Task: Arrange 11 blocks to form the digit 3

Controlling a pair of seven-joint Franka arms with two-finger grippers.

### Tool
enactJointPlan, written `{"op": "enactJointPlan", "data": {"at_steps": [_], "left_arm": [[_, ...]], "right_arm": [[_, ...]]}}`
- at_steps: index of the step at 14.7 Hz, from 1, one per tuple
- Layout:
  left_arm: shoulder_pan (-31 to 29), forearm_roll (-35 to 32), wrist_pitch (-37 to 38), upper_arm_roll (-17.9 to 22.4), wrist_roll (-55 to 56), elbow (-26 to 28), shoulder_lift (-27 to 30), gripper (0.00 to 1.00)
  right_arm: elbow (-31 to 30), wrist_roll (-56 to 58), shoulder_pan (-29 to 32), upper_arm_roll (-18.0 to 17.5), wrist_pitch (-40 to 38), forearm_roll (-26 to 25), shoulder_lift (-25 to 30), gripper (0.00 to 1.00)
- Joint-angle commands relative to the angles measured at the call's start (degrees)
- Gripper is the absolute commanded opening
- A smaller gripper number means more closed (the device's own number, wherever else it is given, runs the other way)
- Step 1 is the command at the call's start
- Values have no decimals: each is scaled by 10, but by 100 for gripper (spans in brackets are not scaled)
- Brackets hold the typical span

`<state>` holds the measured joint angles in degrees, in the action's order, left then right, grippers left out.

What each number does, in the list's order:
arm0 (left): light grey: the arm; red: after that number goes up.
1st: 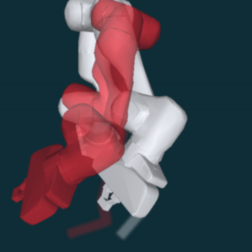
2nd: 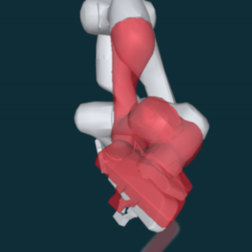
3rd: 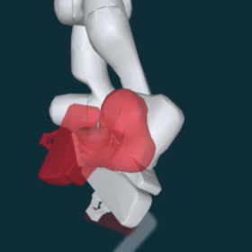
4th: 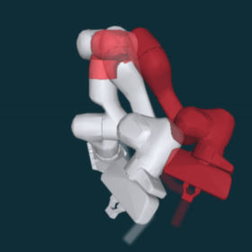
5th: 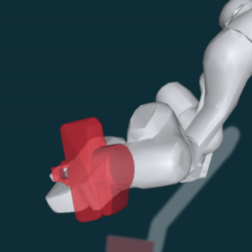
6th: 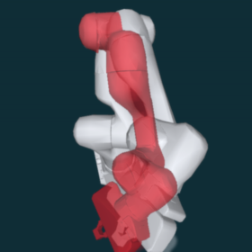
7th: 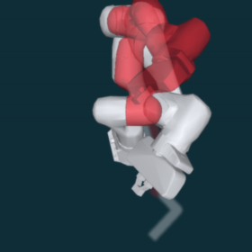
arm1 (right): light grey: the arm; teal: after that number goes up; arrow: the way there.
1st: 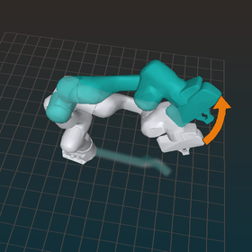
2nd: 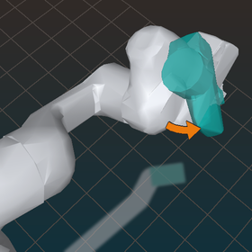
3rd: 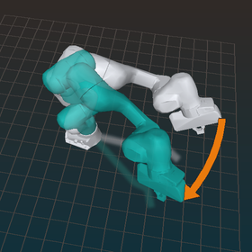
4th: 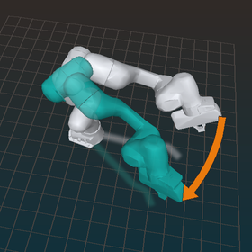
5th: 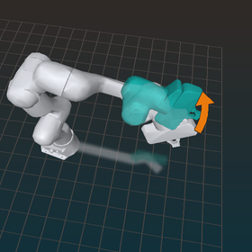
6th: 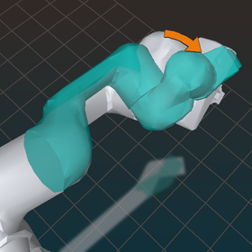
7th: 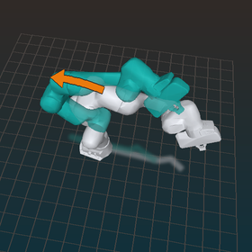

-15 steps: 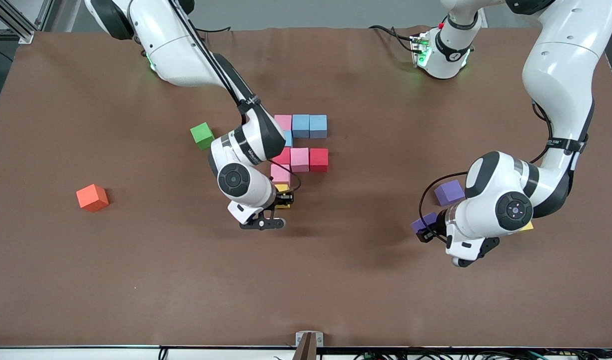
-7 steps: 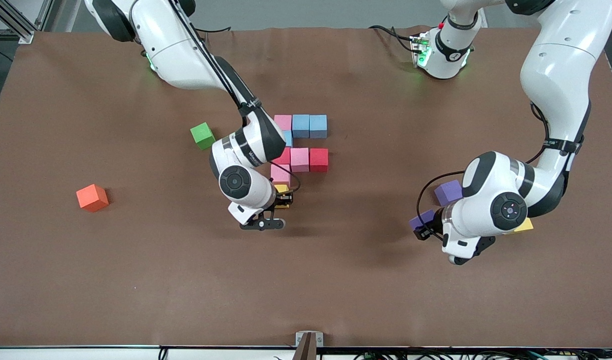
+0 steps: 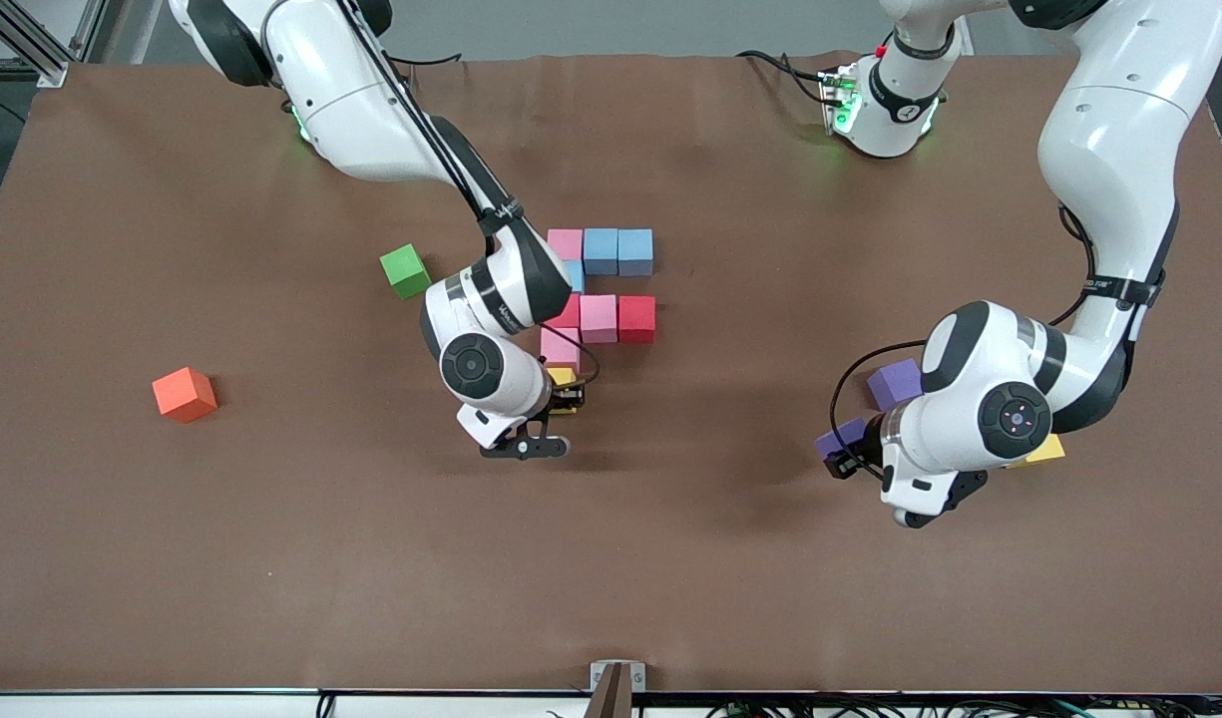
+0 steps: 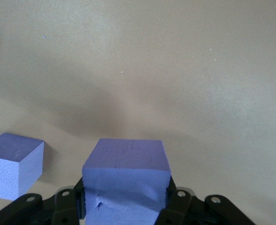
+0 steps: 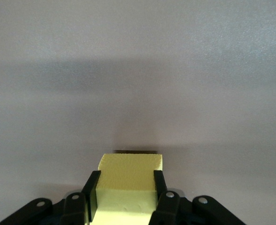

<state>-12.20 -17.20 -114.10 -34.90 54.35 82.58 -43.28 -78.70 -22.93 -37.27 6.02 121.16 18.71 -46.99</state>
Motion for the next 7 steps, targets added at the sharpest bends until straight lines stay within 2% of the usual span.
{"op": "enactJointPlan", "data": {"at_steps": [1, 7], "left_arm": [[5, 10, 2, -8, 35, 0, 7, 25], [26, 9, 1, -8, 102, 0, 4, 24]], "right_arm": [[-5, -2, -4, 0, 1, -10, 1, 33], [-5, -2, -7, 0, 2, -8, -5, 33]]}}
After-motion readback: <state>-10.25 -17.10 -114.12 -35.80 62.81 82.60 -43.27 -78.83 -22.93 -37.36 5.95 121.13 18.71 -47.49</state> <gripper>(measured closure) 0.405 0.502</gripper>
